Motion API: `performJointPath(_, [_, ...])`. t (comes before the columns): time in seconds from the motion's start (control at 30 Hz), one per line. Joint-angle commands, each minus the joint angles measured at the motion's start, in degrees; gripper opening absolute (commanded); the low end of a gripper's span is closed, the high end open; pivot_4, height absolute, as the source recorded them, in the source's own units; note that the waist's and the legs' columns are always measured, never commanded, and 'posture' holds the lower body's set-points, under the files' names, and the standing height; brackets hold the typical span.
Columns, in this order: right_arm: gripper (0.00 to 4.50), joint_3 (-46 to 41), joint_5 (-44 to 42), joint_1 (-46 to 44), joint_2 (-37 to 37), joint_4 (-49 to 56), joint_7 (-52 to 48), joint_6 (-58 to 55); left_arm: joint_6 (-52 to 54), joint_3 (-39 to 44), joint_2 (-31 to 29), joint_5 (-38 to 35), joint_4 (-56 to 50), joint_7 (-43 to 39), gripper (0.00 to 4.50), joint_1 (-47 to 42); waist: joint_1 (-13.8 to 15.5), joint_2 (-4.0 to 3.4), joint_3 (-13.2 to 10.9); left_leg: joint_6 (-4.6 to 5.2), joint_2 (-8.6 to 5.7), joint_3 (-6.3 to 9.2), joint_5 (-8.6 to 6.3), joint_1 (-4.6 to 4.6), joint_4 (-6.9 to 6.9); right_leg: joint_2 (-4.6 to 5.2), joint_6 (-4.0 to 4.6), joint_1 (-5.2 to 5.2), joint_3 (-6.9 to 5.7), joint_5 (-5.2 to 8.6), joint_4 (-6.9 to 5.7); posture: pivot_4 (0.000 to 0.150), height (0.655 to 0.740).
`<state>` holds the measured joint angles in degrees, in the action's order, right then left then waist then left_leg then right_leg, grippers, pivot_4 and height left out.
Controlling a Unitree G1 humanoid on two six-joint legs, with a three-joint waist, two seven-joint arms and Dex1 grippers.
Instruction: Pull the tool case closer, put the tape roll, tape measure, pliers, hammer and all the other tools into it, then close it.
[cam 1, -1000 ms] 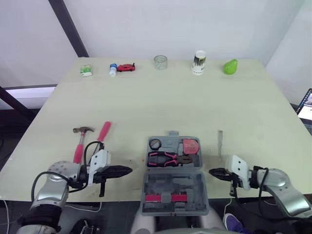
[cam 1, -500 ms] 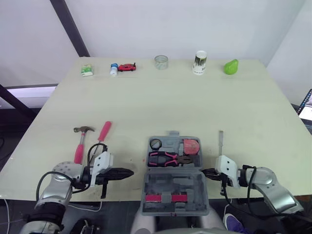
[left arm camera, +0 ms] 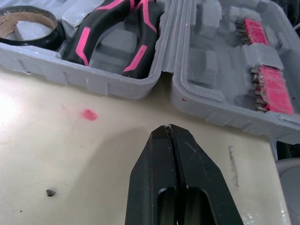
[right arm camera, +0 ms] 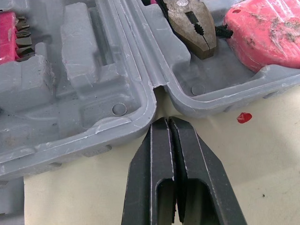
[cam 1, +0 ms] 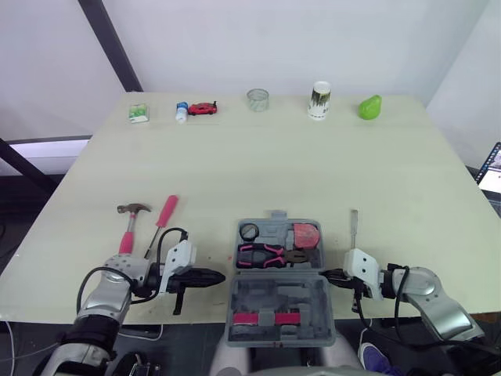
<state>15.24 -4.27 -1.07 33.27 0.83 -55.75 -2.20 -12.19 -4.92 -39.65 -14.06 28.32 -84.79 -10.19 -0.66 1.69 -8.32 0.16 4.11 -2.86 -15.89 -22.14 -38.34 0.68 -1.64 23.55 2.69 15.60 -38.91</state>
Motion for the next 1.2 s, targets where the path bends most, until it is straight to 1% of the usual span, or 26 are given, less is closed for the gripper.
performJointPath(0.03, [0.05,0.37,0.01,-0.58,-0.47,0.65,0.05,0.63,-1.75,-0.72,0.61,0.81,1.3,-0.77,0.0,-1.06,-0.02,0.0,0.0,0.0,0.0,0.0,0.0,0.0,0.0,0.0,0.0,0.0,0.0,0.0,0.0,0.15,0.74])
performJointPath(0.37, [0.05,0.59,0.0,-0.89,-0.88,0.88,-0.25,0.42,-2.5,-2.07,4.06,1.98,3.96,0.11,0.0,-3.62,0.04,-0.02,0.02,0.0,0.0,0.01,0.0,0.02,-0.02,-0.01,0.0,-0.04,0.0,0.0,-0.02,0.15,0.74])
performJointPath(0.7, [0.05,0.36,-0.7,-1.18,-0.94,1.49,-0.7,-0.01,-1.58,-2.67,6.59,1.91,2.59,0.75,0.0,-3.59,0.03,-0.03,0.03,0.0,-0.01,0.02,0.0,0.02,-0.03,-0.01,-0.01,-0.05,0.0,-0.01,-0.03,0.15,0.74])
performJointPath(0.97, [0.05,-0.06,-1.08,-2.37,-1.77,-0.14,-0.68,1.09,2.68,-1.23,8.05,1.47,1.5,5.09,0.0,-4.68,0.22,-0.08,0.05,0.0,-0.02,0.03,0.0,0.04,-0.07,0.0,-0.02,-0.08,0.0,-0.02,-0.05,0.15,0.74])
performJointPath(1.2, [0.05,-0.32,-0.71,-4.81,-3.69,-2.74,0.04,1.7,2.93,-1.48,7.54,3.45,1.0,7.89,0.0,-4.86,0.07,-0.09,0.06,0.01,-0.02,0.04,0.01,0.1,-0.08,-0.01,-0.02,-0.1,0.01,-0.04,-0.1,0.15,0.74])
